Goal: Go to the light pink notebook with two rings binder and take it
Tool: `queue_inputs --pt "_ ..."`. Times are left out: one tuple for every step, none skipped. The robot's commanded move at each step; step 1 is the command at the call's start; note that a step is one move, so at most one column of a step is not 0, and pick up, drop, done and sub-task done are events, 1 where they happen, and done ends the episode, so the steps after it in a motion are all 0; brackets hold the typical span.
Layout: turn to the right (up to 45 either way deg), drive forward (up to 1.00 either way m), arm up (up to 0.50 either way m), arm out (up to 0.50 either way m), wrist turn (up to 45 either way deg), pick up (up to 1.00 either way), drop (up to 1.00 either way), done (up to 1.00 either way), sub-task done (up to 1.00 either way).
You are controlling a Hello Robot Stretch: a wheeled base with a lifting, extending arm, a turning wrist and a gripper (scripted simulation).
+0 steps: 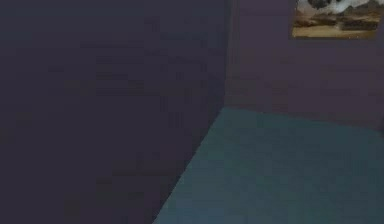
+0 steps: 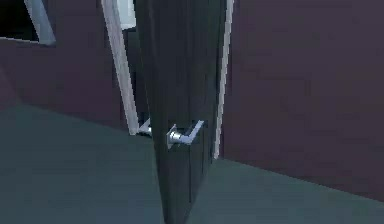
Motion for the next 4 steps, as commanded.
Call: queue_inputs --pt "18.0 0.00 0.00 0.00 0.0 0.00 0.00 0.00 0.00" --pt "0.0 0.75 0.00 0.00 0.0 0.00 0.00 0.00 0.00" --pt "45.0 0.00 0.00 0.00 0.0 0.00 0.00 0.00 0.00" --pt "39.0 0.00 0.00 0.00 0.0 0.00 0.00 0.00 0.00"
